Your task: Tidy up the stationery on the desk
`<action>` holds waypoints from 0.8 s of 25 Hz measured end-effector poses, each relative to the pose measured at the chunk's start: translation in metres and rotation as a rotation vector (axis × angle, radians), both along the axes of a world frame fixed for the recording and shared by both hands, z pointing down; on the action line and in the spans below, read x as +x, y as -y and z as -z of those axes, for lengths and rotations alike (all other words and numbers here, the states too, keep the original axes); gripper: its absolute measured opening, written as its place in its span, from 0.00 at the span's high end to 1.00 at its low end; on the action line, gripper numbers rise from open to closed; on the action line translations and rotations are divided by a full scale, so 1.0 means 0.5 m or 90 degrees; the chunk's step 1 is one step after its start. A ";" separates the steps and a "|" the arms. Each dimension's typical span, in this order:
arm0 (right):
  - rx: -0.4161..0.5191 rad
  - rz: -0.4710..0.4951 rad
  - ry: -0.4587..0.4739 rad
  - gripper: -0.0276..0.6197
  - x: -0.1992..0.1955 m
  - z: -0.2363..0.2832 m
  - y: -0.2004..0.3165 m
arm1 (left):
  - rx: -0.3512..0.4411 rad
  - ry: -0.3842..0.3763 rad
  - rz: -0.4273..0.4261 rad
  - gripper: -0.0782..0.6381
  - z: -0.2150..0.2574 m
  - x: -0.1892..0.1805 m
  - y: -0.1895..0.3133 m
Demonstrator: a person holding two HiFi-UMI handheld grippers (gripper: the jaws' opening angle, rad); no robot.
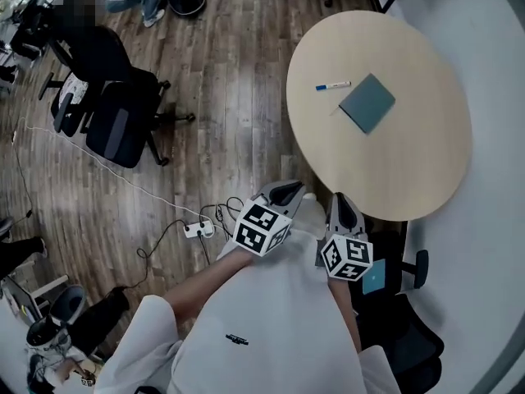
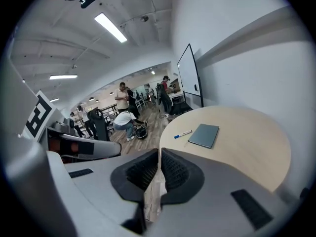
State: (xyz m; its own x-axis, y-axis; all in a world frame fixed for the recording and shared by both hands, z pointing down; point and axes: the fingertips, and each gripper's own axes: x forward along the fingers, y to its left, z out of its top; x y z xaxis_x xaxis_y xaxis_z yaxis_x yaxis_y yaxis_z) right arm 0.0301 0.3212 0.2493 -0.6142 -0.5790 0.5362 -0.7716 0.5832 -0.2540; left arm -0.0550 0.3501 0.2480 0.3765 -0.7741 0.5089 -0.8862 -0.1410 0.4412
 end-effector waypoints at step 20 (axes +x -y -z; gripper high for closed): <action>-0.038 0.044 0.016 0.89 0.102 -0.132 0.486 | -0.052 0.034 0.002 0.85 -0.104 0.114 0.465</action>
State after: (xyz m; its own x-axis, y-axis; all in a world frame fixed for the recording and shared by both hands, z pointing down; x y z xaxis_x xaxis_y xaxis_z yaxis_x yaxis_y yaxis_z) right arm 0.0813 0.0783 0.3155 -0.6653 -0.5025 0.5521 -0.7231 0.6178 -0.3091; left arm 0.0019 0.1177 0.3002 0.3446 -0.7303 0.5899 -0.9092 -0.1031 0.4035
